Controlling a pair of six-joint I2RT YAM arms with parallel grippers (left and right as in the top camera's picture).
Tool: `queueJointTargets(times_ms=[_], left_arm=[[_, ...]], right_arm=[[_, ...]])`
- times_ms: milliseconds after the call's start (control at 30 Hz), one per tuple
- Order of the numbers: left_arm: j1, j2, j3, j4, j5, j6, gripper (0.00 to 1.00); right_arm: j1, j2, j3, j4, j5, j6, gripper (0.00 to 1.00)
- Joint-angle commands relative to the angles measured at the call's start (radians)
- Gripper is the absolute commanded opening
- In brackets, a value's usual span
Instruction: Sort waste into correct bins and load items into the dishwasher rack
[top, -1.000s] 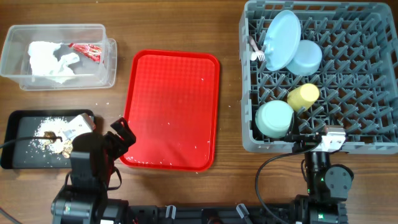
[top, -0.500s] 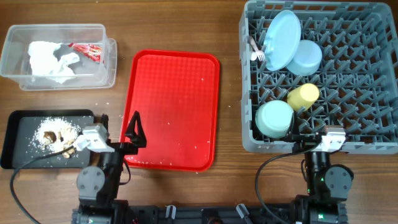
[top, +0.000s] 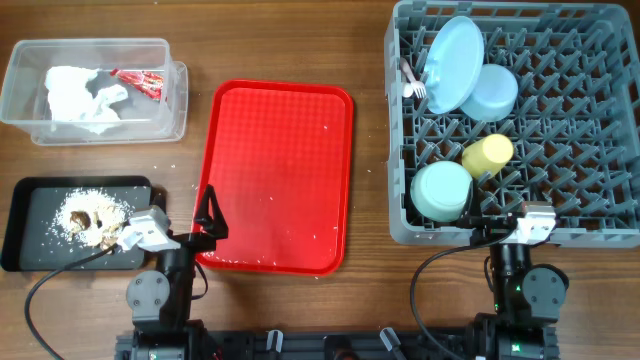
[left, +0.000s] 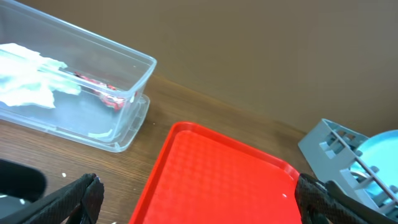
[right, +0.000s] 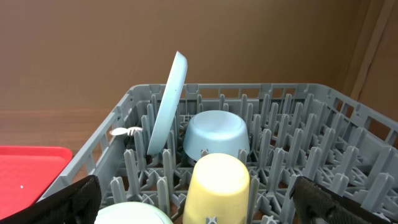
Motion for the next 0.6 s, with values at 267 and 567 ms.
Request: queueJointTargets(times_ms=[267,567], left_arm=[[0.004,-0.01,-0.005,-0.006,0.008,0.121,1.0],[0.004,-0.01,-0.005,-0.005,0.008,0.118,1.0]], right_arm=[[-0.007,-0.008,-0.001,0.002,0.013,-0.014,1.0],[-0.007,-0.008,-0.001,0.002,0.013,-0.014,1.0]])
